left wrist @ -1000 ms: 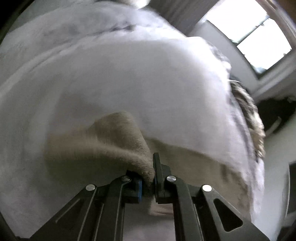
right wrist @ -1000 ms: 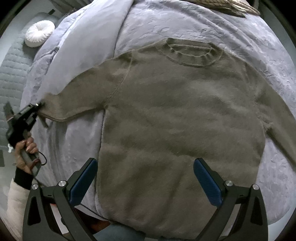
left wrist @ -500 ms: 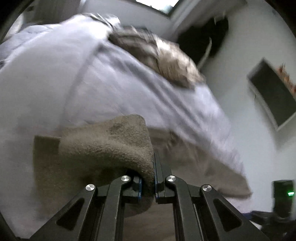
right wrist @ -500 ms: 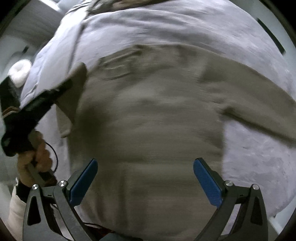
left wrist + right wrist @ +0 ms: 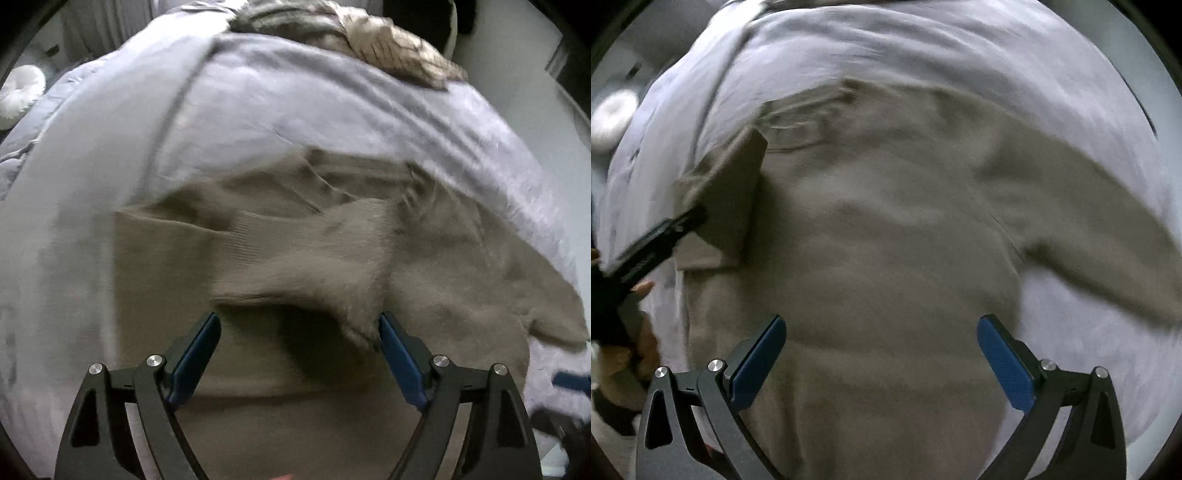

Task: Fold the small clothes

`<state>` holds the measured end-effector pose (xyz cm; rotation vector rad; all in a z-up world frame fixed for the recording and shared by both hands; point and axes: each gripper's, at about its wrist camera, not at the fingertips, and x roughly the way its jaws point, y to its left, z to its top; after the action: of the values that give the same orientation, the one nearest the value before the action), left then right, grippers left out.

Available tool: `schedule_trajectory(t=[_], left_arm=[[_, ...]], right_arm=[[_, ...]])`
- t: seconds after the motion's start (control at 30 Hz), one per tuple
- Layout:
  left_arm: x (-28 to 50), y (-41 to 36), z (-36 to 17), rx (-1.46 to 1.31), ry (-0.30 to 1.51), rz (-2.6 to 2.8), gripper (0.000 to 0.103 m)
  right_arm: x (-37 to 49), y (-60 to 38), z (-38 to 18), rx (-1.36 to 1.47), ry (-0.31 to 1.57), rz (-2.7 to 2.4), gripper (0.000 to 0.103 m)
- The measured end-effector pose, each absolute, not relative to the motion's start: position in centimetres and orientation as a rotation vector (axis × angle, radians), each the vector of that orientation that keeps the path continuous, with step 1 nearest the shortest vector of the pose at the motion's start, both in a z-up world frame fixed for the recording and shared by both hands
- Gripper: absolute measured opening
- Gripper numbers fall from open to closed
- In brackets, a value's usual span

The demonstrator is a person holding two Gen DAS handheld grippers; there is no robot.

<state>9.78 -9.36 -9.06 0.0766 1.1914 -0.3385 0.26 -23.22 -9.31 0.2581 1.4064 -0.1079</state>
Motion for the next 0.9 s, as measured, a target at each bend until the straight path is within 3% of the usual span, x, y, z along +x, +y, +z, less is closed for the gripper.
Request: schedule_trajectory(t=[0.23,0.37,0.6,0.77,0.9], left_arm=[[13.2,0.4,-8.9,0.03,1.188,-0.124,0.087],[12.5,2.5,-8.5,-0.092,1.205,-0.191,0.087],[12.4,-2.0,-10.7,-0.039,1.25,-0.295,0.087],[12.9,1.1,-13.3,-0.368,1.356,-0.232,0.087],[12.5,-0.3,-12.9,-0.375,1.321,-0.289,0.087]], right_arm=[[7.0,-13.9,-10.2,-0.06,1.299,0.019,0.103],[7.7,-14.4,-11.6,0.079,1.355,-0.003,0.103],[4.6,-20.1,-11.9,0.209,1.408,-0.116,0.103],[1.9,-23.7,-12.1,0.284,1.429,-0.181,0.103],[0.0,-26.0,-12.4,0.339,1.436,-0.232,0.103]])
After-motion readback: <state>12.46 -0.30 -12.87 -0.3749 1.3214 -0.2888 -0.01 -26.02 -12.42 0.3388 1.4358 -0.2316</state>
